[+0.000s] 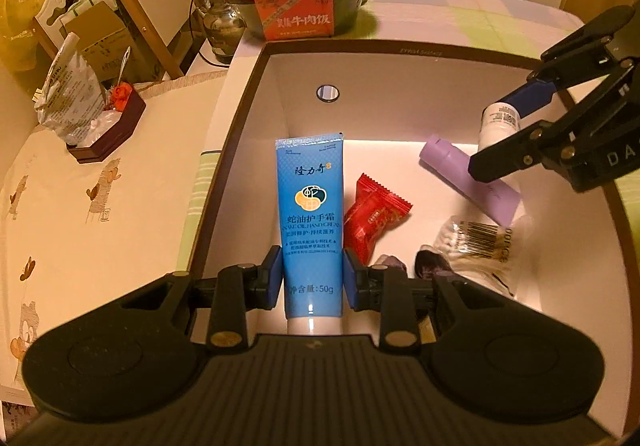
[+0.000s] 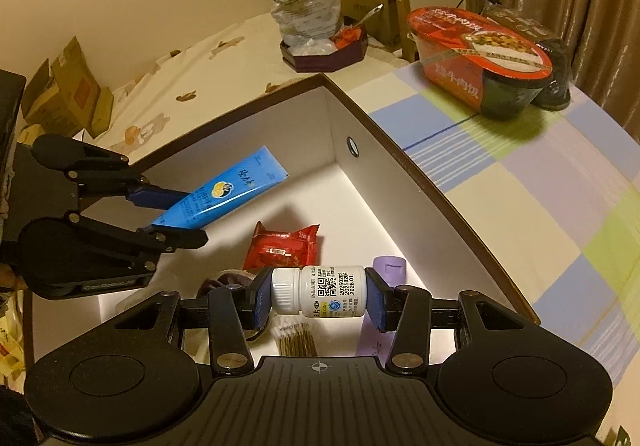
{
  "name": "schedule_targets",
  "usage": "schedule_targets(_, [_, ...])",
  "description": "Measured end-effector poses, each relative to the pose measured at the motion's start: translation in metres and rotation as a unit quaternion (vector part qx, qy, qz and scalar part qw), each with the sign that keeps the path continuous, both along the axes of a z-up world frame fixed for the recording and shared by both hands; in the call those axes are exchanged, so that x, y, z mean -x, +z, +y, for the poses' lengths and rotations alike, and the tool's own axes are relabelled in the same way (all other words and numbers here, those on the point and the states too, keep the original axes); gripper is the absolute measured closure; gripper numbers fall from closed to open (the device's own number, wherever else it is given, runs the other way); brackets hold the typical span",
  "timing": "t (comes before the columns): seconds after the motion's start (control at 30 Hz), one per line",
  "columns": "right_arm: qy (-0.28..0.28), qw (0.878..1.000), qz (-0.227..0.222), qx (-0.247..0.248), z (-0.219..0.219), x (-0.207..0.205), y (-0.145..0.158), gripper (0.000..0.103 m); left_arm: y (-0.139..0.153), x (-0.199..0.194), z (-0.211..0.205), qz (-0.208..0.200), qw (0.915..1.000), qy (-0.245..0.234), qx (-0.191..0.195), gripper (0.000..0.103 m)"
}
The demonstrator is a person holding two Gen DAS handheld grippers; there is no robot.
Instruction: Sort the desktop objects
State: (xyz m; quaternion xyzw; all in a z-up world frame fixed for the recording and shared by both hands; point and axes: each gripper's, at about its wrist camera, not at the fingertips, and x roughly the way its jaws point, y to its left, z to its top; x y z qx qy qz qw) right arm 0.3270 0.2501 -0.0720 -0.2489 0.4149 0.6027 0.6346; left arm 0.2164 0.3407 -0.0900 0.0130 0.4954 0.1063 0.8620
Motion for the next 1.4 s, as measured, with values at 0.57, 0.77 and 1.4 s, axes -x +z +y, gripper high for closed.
schedule_targets(0.57, [0.002,1.000,0.008,0.012,0.008,-0.010,-0.012,0.057,-0.020,-0.014,-0.005,0.017,0.9998,-0.004,-0.006,0.064])
schedule_targets(0.77, [0.003,1.000,0.009,0.012,0.008,-0.010,-0.013,0.057,-0.004,-0.010,-0.011,0.001,0.9997,-0.010,-0.020,0.052])
schedule_targets(1.4, [0.007,1.000,0.005,0.011,0.015,-0.006,-0.018,0.057,0.013,0.001,-0.007,-0.013,0.9998,-0.003,-0.018,0.049])
